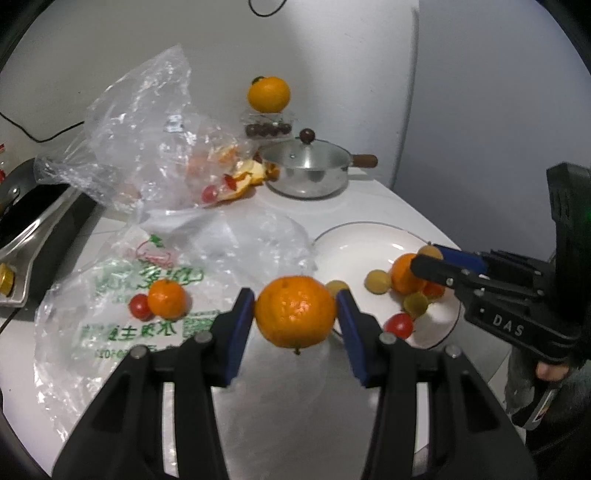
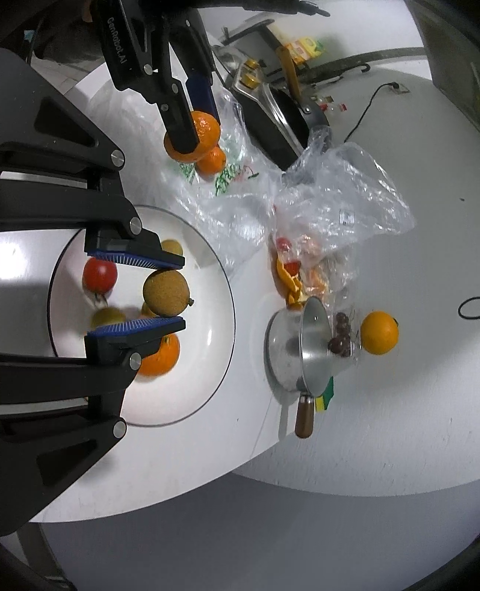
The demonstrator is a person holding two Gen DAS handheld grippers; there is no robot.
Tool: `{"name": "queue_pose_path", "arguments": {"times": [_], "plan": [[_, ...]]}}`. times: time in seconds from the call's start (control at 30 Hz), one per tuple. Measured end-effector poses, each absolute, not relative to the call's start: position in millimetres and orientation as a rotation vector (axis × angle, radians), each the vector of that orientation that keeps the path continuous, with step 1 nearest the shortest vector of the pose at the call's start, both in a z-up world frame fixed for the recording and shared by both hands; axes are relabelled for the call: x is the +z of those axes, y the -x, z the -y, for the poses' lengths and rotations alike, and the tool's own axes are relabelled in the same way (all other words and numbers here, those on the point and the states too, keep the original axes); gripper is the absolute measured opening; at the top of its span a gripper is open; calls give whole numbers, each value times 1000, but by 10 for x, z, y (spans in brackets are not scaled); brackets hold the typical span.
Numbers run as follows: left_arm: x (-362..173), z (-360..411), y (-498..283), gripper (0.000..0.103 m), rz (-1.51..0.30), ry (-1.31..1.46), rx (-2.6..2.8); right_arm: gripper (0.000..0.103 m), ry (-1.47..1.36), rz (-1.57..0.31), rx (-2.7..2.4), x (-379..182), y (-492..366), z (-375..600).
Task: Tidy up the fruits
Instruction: 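Carry the orange and the yellow fruit over the white plate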
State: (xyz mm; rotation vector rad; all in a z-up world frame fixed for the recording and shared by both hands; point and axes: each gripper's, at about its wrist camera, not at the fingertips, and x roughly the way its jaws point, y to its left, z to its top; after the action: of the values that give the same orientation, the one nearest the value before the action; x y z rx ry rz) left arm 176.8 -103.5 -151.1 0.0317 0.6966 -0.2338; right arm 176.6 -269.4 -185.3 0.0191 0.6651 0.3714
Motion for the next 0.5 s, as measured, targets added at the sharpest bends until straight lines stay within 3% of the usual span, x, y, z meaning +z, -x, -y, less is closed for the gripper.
{"name": "queue_pose_path", "arguments": {"times": [0.5], "plan": [[-1698,1421,-1969,47,-749,-64,-289,28,-52,-679,340,-1957,-1902,3039]]}}
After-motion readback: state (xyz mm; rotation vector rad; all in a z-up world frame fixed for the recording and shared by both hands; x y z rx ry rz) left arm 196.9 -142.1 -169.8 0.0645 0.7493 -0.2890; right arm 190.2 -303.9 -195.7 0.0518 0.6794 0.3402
